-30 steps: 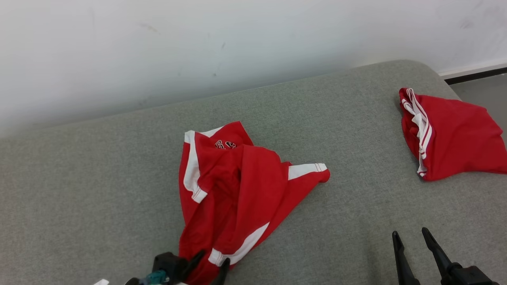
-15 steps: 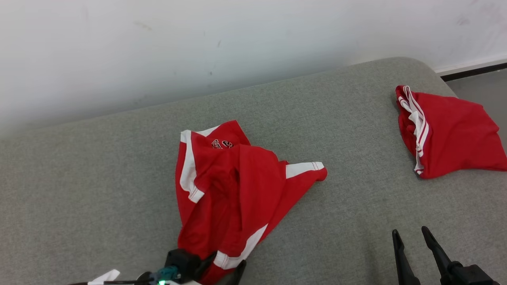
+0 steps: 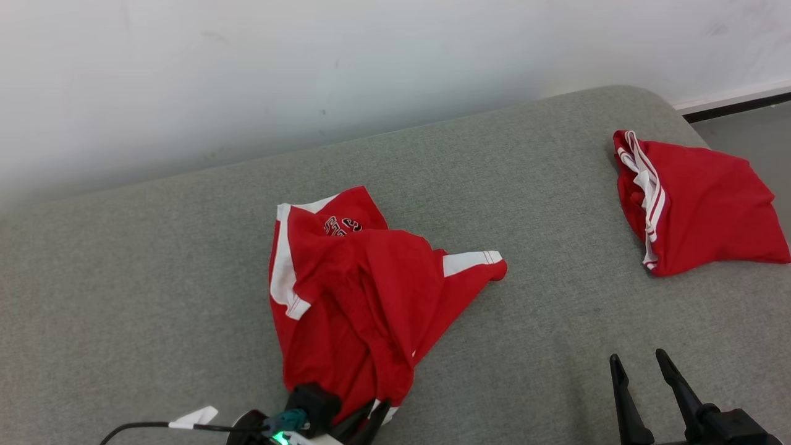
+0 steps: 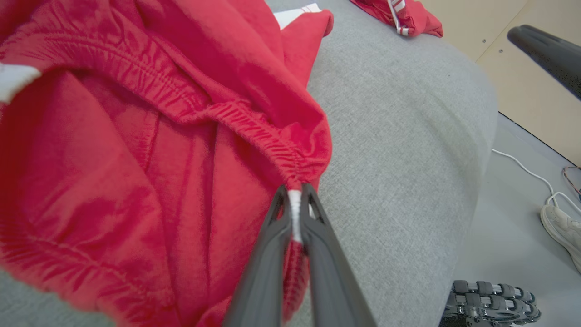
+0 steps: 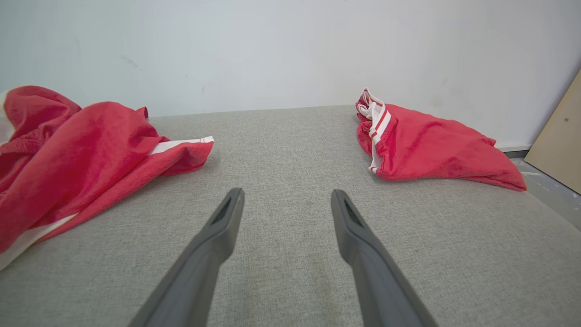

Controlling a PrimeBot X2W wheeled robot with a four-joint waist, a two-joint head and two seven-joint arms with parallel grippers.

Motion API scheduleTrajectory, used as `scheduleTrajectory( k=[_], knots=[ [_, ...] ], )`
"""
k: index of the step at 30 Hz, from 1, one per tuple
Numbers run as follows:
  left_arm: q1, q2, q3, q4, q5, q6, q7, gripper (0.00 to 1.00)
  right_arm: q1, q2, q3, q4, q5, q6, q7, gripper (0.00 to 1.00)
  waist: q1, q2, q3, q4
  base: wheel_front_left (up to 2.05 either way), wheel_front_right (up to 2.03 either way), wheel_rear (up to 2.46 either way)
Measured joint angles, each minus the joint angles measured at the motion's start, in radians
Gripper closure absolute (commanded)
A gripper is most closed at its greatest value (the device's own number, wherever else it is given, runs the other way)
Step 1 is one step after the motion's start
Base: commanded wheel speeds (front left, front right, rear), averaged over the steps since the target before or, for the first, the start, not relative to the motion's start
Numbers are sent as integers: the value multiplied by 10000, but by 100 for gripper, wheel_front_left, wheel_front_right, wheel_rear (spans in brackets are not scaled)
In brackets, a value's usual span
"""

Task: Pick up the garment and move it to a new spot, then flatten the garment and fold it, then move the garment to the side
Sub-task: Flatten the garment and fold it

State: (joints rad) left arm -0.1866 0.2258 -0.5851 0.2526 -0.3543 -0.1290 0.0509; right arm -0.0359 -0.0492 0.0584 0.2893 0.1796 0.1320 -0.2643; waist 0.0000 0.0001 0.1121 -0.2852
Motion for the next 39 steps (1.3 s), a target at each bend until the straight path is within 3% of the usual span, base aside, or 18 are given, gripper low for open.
scheduleTrajectory(
  k=[11, 16, 26, 39],
  knots=[
    [-331, 50, -646, 832, -86, 0, 142, 100, -34, -2, 40, 48, 0, 0, 0, 0, 0, 0, 10, -143, 0, 0, 0],
    [-729, 0, -286, 617, -589, 0, 4, 100, -35, -2, 19, 71, 17, -2, 0, 0, 0, 0, -37, -190, 0, 0, 0],
    [-3335, -316, 1030, -33, -2313, 2, 508, 100, -226, 0, 282, 109, 153, 0, 0, 0, 0, 0, -33, -519, 0, 0, 0],
    [-7071, 228, 1977, 1856, -2362, 17, 337, 100, -418, 2, 564, 192, 922, -2, 0, 0, 1, 0, 257, -1957, 0, 0, 0]
  ],
)
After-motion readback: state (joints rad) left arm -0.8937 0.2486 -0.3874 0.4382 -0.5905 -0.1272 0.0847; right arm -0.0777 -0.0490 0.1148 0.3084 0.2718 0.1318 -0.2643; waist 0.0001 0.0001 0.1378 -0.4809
